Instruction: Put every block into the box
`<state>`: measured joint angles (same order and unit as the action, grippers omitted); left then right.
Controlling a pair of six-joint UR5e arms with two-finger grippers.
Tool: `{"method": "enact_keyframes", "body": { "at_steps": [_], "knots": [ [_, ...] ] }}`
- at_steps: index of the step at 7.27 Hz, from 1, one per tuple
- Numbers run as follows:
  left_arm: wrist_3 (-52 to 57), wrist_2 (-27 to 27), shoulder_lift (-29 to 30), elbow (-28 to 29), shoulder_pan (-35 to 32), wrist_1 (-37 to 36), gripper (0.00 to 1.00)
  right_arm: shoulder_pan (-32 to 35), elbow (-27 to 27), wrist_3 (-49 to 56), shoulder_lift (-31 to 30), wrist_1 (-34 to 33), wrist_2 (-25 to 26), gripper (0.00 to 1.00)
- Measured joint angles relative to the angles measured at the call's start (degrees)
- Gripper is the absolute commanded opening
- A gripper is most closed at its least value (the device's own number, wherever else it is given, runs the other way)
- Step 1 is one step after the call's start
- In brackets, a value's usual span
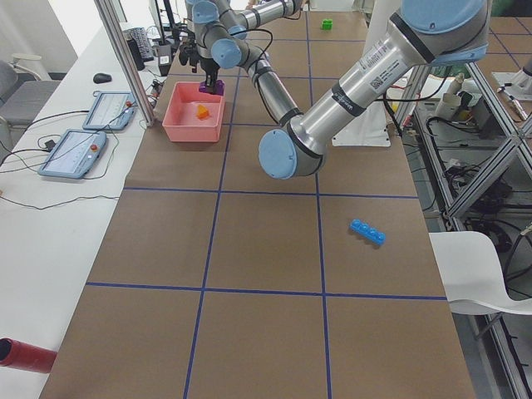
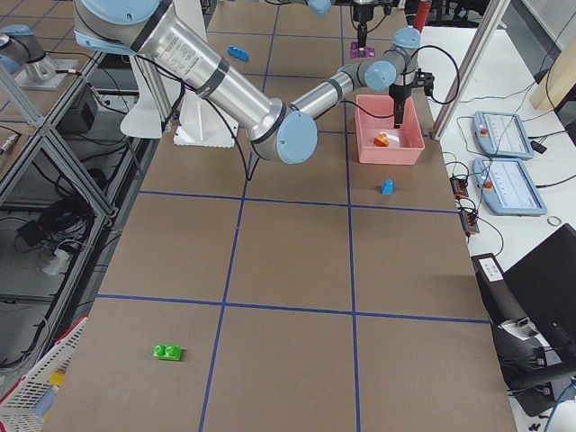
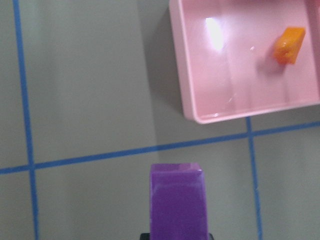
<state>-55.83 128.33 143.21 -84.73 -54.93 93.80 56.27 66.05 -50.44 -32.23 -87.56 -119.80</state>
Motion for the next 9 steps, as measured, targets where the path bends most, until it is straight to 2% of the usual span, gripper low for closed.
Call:
{"method": "enact_keyframes", "body": {
  "at_steps": [1,2,3,4,5,6,9],
  "knots": [
    [-3.46,-0.24,4.03,8.25,0.01,7.80,0.00,1.37,2.21,6.99,-1.54,-4.82,0.12,1.00],
    [-5.00,-1.25,7.84,15.72,0.07,13.56,0.00,2.45,3.56,12.60,-4.70,-5.31,0.70,1.00],
    [-5.80,-3.75,10.87,21.93,0.33,18.12,0.00,3.00,4.10,16.29,-8.77,-1.77,1.75,1.00],
    [-6.34,-6.67,12.84,26.64,0.99,21.68,0.00,3.00,4.00,17.73,-13.32,4.62,2.92,1.00],
    [-6.63,-9.64,13.75,29.50,2.24,24.11,0.00,2.69,2.86,17.95,-16.94,11.49,4.24,1.00],
    [-6.76,-12.28,14.10,30.97,3.64,25.27,0.00,2.09,1.19,17.20,-18.50,15.71,5.03,1.00],
    [-6.84,-20.23,14.28,34.03,7.88,28.61,0.00,-1.17,-3.73,13.32,-16.56,18.85,5.78,1.00]
  ]
}}
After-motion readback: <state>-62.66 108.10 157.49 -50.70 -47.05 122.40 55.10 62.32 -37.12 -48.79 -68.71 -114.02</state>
